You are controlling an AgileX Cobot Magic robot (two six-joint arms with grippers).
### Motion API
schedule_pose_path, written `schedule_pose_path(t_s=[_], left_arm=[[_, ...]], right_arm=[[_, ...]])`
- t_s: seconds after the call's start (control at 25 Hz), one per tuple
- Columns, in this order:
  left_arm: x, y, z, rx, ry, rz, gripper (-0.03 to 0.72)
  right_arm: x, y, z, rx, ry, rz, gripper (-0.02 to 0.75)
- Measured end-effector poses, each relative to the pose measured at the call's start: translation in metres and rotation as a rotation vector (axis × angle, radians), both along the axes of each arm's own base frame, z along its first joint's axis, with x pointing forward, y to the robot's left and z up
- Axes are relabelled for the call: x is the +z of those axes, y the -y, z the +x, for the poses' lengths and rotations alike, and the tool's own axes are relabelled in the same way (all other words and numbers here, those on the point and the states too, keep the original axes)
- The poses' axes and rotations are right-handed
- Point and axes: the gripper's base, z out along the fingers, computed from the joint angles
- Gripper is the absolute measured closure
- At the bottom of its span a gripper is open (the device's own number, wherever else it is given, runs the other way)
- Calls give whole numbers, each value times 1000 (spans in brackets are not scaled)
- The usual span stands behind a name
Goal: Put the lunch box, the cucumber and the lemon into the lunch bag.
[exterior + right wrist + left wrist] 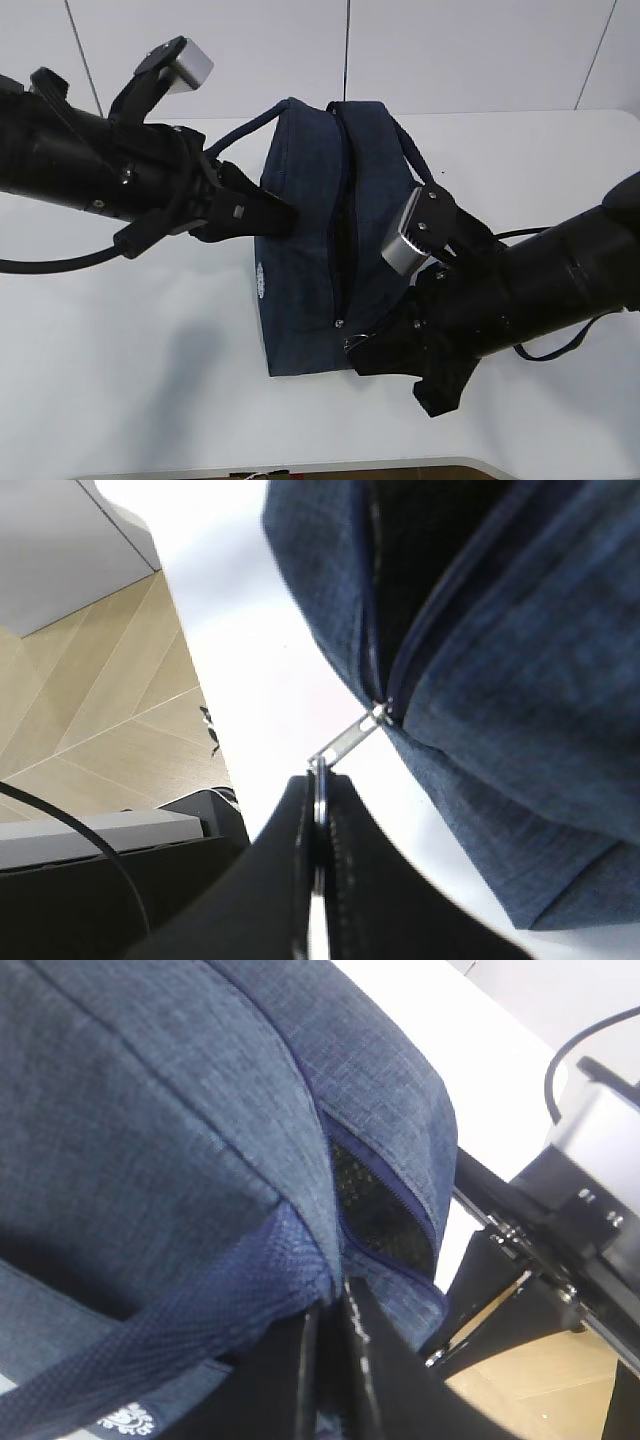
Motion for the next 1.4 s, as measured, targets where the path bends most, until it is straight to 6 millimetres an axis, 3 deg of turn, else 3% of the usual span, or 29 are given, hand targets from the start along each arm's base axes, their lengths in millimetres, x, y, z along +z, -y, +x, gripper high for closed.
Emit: schedule_pose_path(t_s=[0.68, 1.4], left_arm=[[0, 0, 0, 0, 0, 0, 698], [0, 0, 0, 0, 0, 0, 698]], right_arm=[[15, -1, 11, 36, -13, -77, 733], [16, 0, 11, 54, -26, -108, 733]])
